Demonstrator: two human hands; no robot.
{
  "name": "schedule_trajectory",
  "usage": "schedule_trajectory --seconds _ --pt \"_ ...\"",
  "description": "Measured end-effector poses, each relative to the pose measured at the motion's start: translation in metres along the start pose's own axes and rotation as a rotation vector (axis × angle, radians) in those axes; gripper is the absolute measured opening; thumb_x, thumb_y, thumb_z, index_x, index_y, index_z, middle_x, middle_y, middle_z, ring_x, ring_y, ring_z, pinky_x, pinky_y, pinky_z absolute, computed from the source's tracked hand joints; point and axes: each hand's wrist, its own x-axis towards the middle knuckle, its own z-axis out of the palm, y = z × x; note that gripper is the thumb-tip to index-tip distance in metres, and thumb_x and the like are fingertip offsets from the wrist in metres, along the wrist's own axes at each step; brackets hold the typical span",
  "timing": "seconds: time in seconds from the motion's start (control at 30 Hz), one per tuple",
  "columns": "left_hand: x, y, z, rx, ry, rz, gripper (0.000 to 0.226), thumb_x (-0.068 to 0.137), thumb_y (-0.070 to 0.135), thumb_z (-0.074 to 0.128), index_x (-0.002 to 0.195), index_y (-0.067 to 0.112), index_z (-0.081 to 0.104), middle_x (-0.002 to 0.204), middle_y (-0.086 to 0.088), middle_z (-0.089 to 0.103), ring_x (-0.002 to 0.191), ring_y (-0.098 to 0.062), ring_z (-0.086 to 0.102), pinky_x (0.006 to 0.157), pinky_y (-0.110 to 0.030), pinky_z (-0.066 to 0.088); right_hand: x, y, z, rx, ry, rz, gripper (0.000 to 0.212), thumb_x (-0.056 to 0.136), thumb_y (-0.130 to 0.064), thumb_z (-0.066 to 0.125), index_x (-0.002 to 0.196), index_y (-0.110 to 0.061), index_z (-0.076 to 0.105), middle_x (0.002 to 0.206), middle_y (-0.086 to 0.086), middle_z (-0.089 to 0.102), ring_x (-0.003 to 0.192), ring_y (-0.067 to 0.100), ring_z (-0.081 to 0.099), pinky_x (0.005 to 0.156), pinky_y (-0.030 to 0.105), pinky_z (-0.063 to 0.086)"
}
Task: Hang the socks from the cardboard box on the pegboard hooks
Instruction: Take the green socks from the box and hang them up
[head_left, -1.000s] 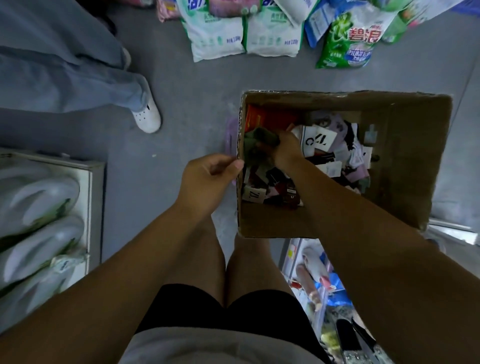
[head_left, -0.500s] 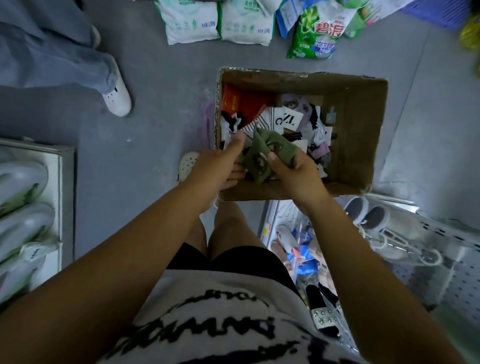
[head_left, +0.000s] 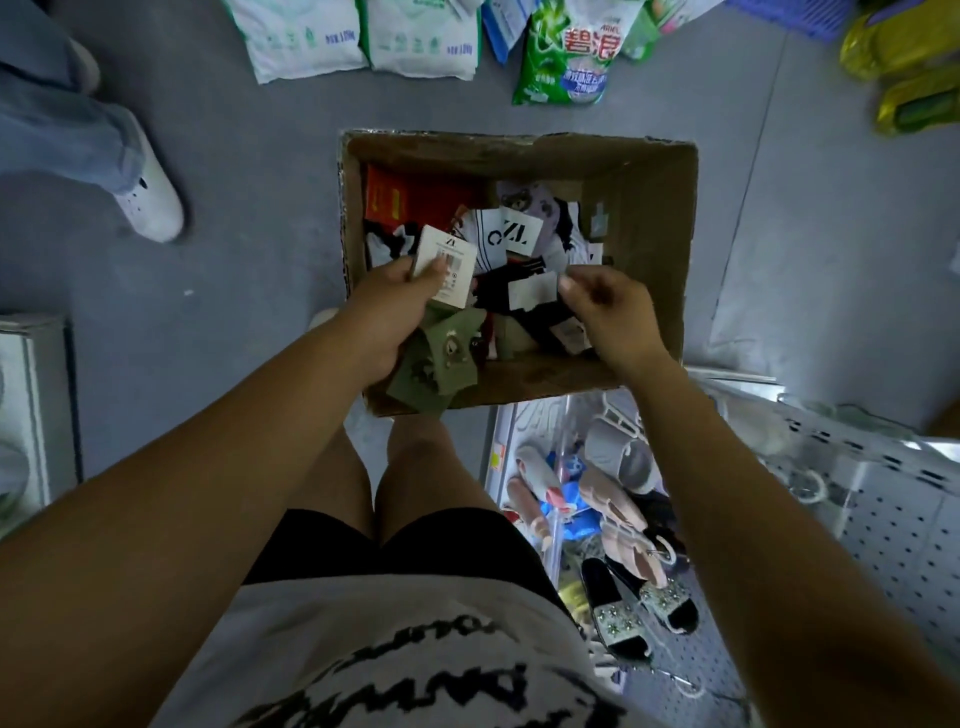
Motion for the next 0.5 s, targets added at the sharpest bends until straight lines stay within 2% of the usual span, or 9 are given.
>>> schedule_trajectory --seconds 0.13,0.2,0.23,0.3,0.33,0.43,0.5 --pt "0.013 -0.003 0.0 -0.117 -0.032 0.064 0.017 0.104 0.031 0.054 0.117 0.026 0.065 0.093 0.005 0.08 0.086 -0.013 0.077 0.065 -0.026 0.06 0.072 0.029 0.009 -0.109 0.071 0.191 0.047 0.096 -0.027 0.066 0.139 -0.013 0.051 0.137 0.012 0.06 0.122 0.03 0.06 0.104 0.047 0.05" --pt "0.02 -0.006 -0.001 -0.13 -0.038 0.092 0.015 0.105 0.033 0.053 0.113 0.03 0.064 0.098 0.006 0.08 0.091 -0.012 0.077 0.074 -0.029 0.061 0.095 0.041 0.021 -0.185 0.128 0.21 0.046 0.095 -0.025 0.068 0.136 -0.011 0.052 0.135 0.012 0.061 0.12 0.032 0.061 0.103 0.042 0.05" --pt "0.023 -0.006 -0.001 -0.122 -0.03 0.099 0.014 0.104 0.036 0.053 0.111 0.033 0.065 0.1 0.008 0.079 0.093 -0.01 0.076 0.081 -0.031 0.06 0.103 0.046 0.028 -0.249 0.184 0.189 0.042 0.095 -0.023 0.067 0.133 -0.01 0.054 0.131 0.013 0.063 0.117 0.031 0.062 0.098 0.035 0.051" --pt "0.026 -0.006 -0.001 -0.113 -0.026 0.102 0.013 0.104 0.038 0.053 0.107 0.036 0.066 0.096 0.015 0.079 0.091 -0.003 0.075 0.083 -0.026 0.057 0.109 0.053 0.04 -0.395 0.279 0.142 0.033 0.095 -0.019 0.064 0.126 -0.01 0.059 0.125 0.014 0.063 0.11 0.026 0.06 0.087 0.027 0.046" --pt "0.027 -0.006 -0.001 -0.115 -0.036 0.102 0.013 0.104 0.038 0.052 0.107 0.036 0.065 0.096 0.015 0.079 0.091 -0.003 0.075 0.081 -0.025 0.057 0.109 0.057 0.045 -0.45 0.305 0.132 0.032 0.094 -0.019 0.064 0.125 -0.011 0.06 0.125 0.015 0.06 0.109 0.025 0.057 0.086 0.029 0.045" --pt "0.027 -0.006 0.0 -0.106 -0.041 0.103 0.013 0.104 0.039 0.053 0.108 0.035 0.064 0.094 0.015 0.079 0.092 -0.006 0.075 0.085 -0.03 0.056 0.105 0.068 0.053 -0.438 0.35 0.207 0.042 0.089 -0.029 0.072 0.127 -0.017 0.057 0.133 0.014 0.05 0.118 0.036 0.053 0.099 0.044 0.047" --pt "0.027 -0.008 0.001 -0.094 -0.06 0.109 0.014 0.105 0.038 0.051 0.11 0.034 0.063 0.093 0.015 0.079 0.09 -0.006 0.075 0.084 -0.029 0.057 0.108 0.072 0.053 -0.498 0.329 0.216 0.046 0.089 -0.036 0.072 0.127 -0.017 0.057 0.134 0.014 0.051 0.122 0.036 0.05 0.101 0.045 0.046"
